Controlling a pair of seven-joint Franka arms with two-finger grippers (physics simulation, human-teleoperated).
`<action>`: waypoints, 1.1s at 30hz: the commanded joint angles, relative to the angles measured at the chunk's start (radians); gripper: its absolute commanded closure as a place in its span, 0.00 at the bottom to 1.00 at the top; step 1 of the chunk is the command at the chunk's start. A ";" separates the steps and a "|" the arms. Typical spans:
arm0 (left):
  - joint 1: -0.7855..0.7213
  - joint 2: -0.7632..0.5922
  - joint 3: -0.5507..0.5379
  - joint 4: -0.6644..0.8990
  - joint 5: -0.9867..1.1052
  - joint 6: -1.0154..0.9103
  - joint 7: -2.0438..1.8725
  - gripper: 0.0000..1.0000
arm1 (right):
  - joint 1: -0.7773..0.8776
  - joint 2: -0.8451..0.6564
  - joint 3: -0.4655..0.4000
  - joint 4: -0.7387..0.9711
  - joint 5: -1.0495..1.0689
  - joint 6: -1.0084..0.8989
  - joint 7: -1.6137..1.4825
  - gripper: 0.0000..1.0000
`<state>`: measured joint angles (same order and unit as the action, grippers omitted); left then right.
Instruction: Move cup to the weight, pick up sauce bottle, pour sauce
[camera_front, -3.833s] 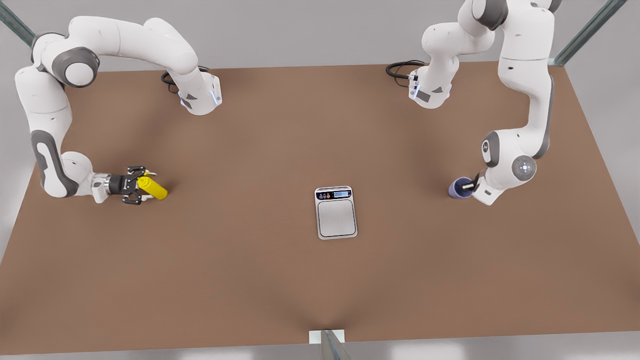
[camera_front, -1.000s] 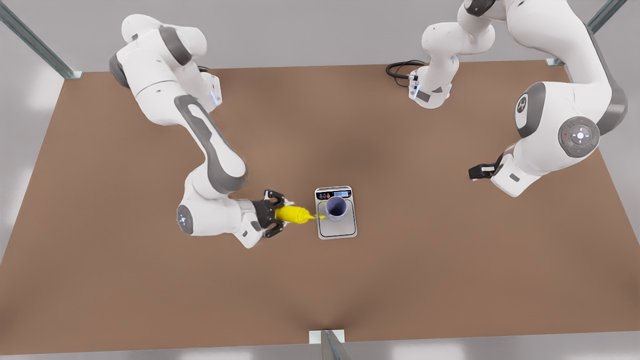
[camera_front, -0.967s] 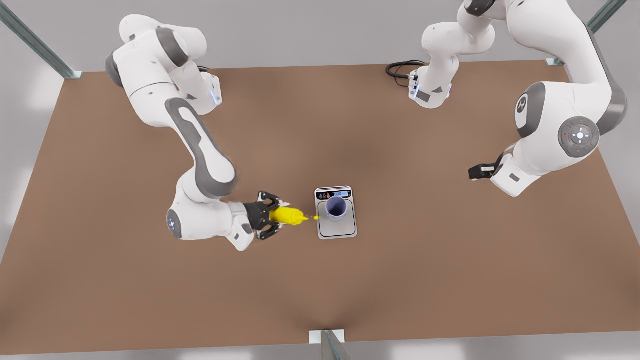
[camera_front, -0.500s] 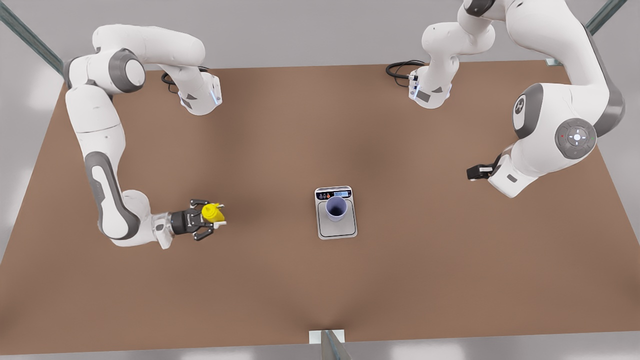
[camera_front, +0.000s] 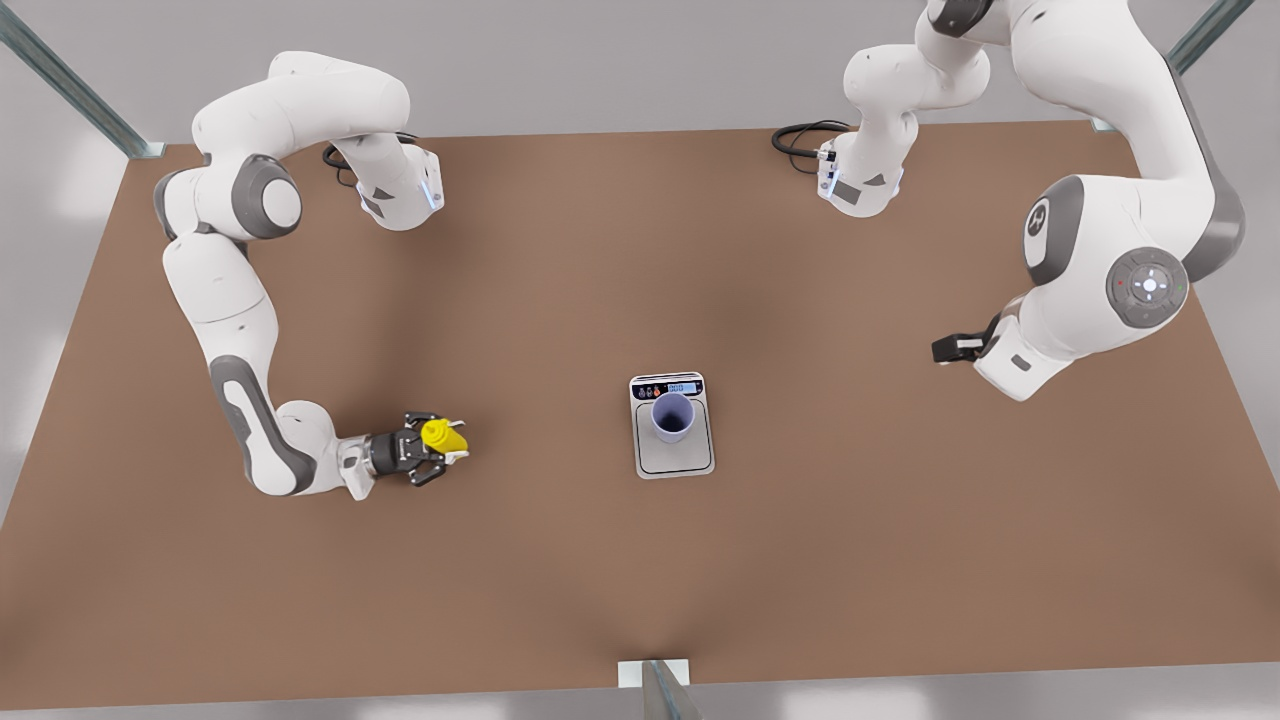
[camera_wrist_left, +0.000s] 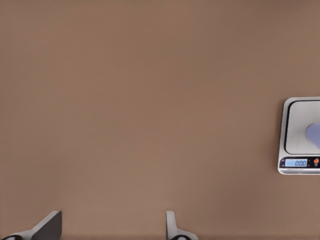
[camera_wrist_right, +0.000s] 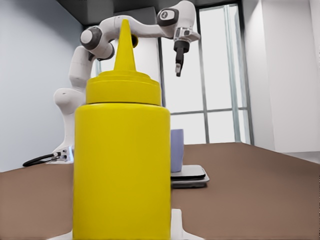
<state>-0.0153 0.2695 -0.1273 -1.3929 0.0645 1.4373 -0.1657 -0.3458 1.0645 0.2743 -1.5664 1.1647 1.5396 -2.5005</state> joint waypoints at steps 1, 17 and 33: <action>0.000 -0.001 0.000 0.000 0.000 0.000 0.000 0.00 | 0.001 0.000 -0.004 0.000 -0.005 -0.003 -0.001 0.52; -0.002 -0.001 0.000 0.000 0.001 -0.002 -0.005 0.00 | -0.065 -0.009 -0.020 -0.012 -0.089 -0.001 0.009 0.00; -0.002 -0.003 -0.002 0.003 0.005 -0.002 -0.008 0.00 | 0.298 -0.790 -0.018 0.137 -1.264 0.070 2.594 0.00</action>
<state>-0.0180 0.2670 -0.1288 -1.3898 0.0684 1.4358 -0.1733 -0.0831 0.2744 0.2574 -1.4398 -0.1013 1.6066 0.0976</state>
